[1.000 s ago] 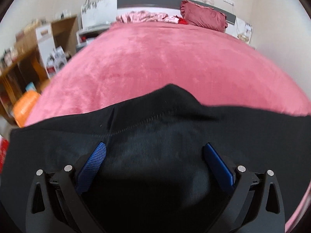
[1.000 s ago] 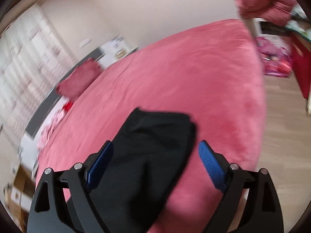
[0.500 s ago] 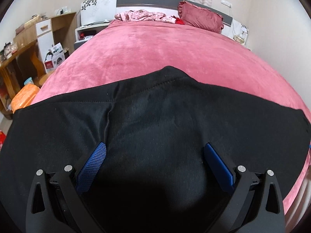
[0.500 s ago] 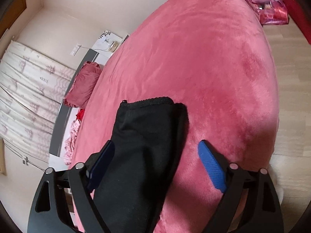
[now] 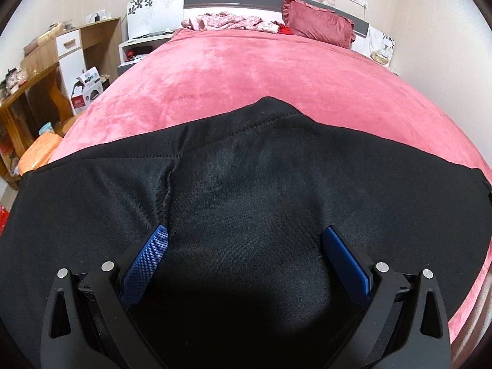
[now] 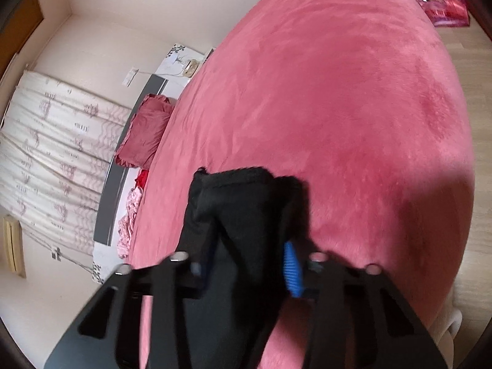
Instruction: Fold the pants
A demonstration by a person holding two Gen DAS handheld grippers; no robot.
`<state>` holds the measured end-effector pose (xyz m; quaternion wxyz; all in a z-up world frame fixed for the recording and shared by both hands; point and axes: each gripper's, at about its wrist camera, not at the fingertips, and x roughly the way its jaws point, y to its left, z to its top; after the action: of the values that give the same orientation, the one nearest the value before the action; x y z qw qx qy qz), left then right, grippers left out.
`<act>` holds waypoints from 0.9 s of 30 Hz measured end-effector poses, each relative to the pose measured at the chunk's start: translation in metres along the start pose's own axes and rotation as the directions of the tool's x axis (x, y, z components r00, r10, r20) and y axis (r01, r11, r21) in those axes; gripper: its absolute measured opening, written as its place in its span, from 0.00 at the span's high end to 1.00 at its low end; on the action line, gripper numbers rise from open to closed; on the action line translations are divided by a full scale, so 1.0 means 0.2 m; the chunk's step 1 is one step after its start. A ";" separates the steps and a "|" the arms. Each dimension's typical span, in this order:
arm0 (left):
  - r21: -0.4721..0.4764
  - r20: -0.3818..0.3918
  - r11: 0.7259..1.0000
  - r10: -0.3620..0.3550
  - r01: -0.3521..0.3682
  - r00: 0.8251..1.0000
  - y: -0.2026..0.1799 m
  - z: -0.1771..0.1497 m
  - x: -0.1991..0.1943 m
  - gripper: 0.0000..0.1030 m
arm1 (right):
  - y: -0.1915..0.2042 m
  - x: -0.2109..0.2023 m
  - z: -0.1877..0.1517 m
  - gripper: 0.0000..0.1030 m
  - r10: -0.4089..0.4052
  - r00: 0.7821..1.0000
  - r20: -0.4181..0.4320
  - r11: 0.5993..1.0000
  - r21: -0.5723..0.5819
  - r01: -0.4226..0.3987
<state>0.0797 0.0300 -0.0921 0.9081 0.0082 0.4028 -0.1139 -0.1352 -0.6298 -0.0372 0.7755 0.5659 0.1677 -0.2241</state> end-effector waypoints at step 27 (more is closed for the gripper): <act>-0.054 0.019 0.999 -0.004 0.005 1.000 0.03 -0.01 -0.05 0.03 | 0.07 -0.03 -0.06 0.81 0.002 0.999 0.035 0.996 -0.088 0.001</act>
<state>0.0729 0.0373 -0.0860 0.9115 -0.0186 0.3972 -0.1052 -0.1333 -0.6144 -0.0255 0.8026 0.5271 0.1636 -0.2265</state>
